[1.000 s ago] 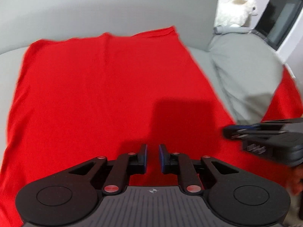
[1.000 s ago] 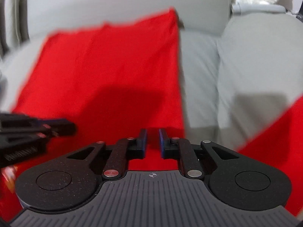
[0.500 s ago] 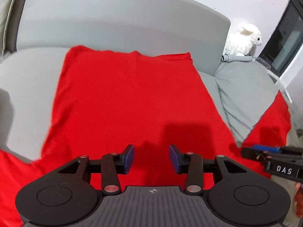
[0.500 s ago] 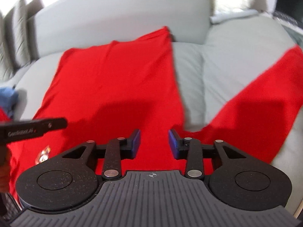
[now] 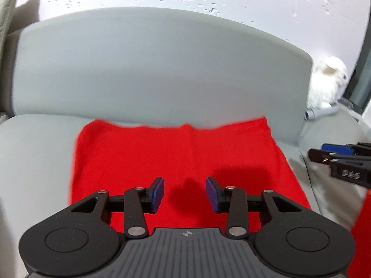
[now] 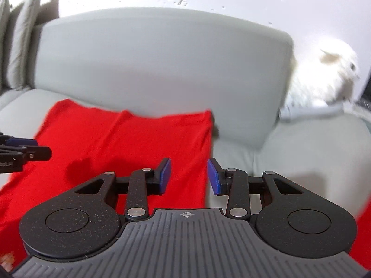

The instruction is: Fold clothes

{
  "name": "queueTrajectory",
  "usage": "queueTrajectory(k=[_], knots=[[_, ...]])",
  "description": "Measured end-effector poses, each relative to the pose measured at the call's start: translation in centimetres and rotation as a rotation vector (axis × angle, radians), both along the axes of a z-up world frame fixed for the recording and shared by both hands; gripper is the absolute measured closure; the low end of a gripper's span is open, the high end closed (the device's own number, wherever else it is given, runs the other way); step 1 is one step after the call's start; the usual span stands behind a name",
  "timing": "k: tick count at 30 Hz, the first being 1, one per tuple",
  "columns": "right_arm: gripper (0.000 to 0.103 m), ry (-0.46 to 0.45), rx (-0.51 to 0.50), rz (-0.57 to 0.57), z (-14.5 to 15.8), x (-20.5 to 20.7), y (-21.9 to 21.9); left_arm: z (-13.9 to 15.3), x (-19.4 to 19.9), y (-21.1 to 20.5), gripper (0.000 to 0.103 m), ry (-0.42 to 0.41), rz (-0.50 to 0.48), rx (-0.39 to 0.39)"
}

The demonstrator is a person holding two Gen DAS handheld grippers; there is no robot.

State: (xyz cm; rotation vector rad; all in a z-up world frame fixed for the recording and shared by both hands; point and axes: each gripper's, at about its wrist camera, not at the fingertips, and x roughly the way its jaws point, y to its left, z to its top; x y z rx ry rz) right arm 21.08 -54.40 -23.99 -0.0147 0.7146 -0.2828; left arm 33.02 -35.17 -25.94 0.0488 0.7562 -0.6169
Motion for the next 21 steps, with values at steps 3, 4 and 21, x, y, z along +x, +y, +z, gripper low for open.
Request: queueTrajectory(k=[3,4,21], knots=[[0.062,0.012,-0.018,0.004,-1.5,4.4,-1.9,-1.1,2.0,-2.7,0.065,0.010,-0.009,-0.015],[0.062,0.017,-0.027,0.005,-2.0,5.7,-2.4,-1.5,2.7,-3.7,0.065,0.014,-0.015,-0.020],[0.101,0.044,-0.256,0.110,-7.5,13.0,-4.7,-4.5,5.1,-7.9,0.064,0.016,-0.079,-0.070]])
